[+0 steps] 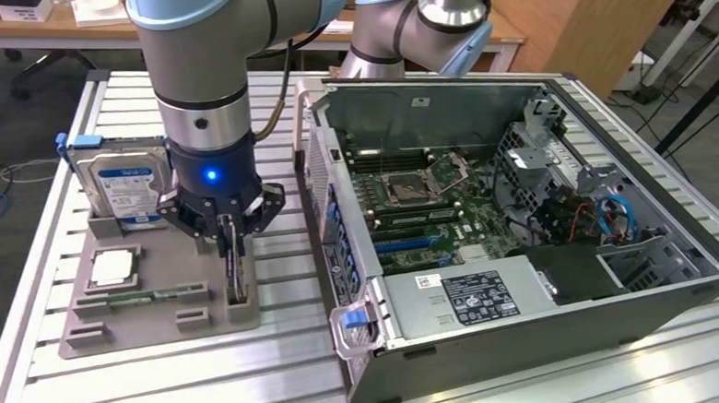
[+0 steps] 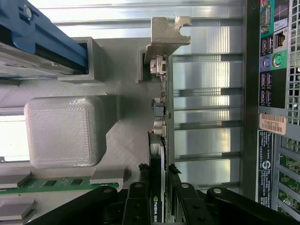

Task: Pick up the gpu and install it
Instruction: 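Pick up the gpu and move the gpu toward the slot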

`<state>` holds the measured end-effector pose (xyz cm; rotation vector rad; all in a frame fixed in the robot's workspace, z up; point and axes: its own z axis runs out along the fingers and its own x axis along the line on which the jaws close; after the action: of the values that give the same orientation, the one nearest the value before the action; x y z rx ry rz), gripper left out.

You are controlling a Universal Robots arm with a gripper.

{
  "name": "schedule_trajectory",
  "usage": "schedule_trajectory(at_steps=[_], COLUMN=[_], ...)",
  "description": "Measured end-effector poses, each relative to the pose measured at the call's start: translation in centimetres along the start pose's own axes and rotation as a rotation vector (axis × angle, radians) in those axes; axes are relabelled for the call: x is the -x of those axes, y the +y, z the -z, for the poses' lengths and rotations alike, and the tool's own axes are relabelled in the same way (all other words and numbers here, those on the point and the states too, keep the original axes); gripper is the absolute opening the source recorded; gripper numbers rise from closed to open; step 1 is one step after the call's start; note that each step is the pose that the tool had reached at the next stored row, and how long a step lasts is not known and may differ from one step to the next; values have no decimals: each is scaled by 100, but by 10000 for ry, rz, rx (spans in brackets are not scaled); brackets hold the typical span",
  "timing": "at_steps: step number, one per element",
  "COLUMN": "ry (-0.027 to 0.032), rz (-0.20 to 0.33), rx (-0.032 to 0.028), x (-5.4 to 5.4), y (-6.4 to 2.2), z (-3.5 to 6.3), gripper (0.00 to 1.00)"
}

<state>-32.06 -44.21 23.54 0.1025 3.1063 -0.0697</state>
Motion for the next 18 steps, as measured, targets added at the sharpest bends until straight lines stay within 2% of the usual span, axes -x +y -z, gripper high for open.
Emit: schedule_trajectory(at_steps=[8, 18], ry=[16, 28], rz=[0, 1], rx=[-1, -2], x=[1, 7], y=[-2, -9], z=[50, 211], gripper=[26, 26])
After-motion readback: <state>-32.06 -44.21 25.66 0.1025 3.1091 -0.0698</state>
